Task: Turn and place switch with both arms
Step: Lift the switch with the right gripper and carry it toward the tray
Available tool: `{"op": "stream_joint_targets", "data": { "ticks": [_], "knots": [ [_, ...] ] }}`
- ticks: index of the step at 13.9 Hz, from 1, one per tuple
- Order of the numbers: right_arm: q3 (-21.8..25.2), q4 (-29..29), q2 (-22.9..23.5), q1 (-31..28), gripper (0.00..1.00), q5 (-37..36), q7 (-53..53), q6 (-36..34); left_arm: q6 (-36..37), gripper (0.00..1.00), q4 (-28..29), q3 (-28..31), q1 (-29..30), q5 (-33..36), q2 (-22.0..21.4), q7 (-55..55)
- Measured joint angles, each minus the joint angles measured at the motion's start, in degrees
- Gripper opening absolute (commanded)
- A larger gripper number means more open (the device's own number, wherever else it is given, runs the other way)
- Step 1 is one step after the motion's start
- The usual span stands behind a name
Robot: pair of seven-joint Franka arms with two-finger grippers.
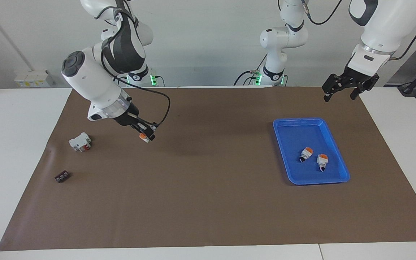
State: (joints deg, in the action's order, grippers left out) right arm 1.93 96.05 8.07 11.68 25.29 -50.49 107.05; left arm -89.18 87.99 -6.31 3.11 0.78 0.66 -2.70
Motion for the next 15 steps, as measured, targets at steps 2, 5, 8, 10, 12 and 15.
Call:
{"op": "stream_joint_targets", "data": {
  "ticks": [2,5,8,10,12,15],
  "knots": [
    [-3.43,-0.95,-2.65,0.22,0.0,3.25,-8.6,-0.16,0.0,1.0,0.0,0.0,0.0,0.0,0.0,0.0],
    [-8.69,-2.23,-5.62,0.89,0.0,10.38,-20.21,0.2,0.0,1.0,0.0,0.0,0.0,0.0,0.0,-0.01],
    [-9.45,-2.95,-5.72,2.71,0.0,15.1,-32.79,6.44,0.0,1.0,0.0,-0.17,-0.01,0.0,0.0,-0.02],
    [-9.61,-2.83,-5.32,4.11,0.0,16.86,-37.36,7.0,0.0,1.0,0.0,-0.71,-0.54,0.0,-0.03,-0.07],
    [-9.67,-2.79,-5.2,4.54,0.0,20.99,-38.54,7.0,-0.01,1.0,-0.02,-1.01,-0.98,0.0,-0.16,-0.15],
    [-9.71,-2.78,-5.2,4.77,0.0,22.11,-40.19,7.0,0.02,1.0,-0.03,-1.0,-1.18,-4.22,-0.77,-0.43]
  ]
}}
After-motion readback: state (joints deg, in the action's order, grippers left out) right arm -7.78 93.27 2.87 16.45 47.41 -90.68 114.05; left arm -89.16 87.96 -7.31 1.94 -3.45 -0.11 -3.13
